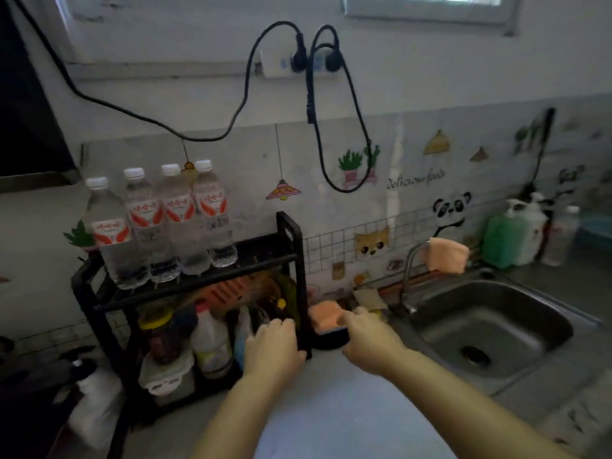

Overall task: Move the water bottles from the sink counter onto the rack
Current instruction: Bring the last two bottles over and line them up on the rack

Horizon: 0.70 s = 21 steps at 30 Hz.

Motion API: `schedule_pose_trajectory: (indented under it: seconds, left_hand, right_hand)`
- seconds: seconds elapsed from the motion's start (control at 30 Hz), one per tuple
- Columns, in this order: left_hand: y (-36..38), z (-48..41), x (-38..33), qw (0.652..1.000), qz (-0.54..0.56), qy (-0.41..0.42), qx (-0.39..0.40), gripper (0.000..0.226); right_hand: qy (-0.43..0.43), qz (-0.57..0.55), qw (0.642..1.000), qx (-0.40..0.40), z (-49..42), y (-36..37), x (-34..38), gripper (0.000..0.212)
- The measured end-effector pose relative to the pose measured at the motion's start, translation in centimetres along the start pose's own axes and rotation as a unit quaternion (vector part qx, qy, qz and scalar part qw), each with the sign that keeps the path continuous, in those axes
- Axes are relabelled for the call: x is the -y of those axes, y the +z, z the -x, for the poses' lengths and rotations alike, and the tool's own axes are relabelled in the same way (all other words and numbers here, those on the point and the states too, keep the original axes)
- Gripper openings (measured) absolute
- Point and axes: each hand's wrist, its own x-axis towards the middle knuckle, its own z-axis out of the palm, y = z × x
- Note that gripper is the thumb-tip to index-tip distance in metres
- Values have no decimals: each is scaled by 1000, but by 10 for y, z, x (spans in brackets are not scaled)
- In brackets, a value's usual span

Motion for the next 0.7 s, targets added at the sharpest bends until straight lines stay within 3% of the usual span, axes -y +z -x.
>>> schedule_pose_trajectory:
  seconds: [0.4,0.7]
  left_hand:
    - [42,41,-170,981,12,182,62,45]
    - [58,49,-335,955,13,288,64,27]
  right_hand:
    - [210,15,977,-40,129,-37,-146,36]
    - [286,-24,956,-57,201,-84,-281,37]
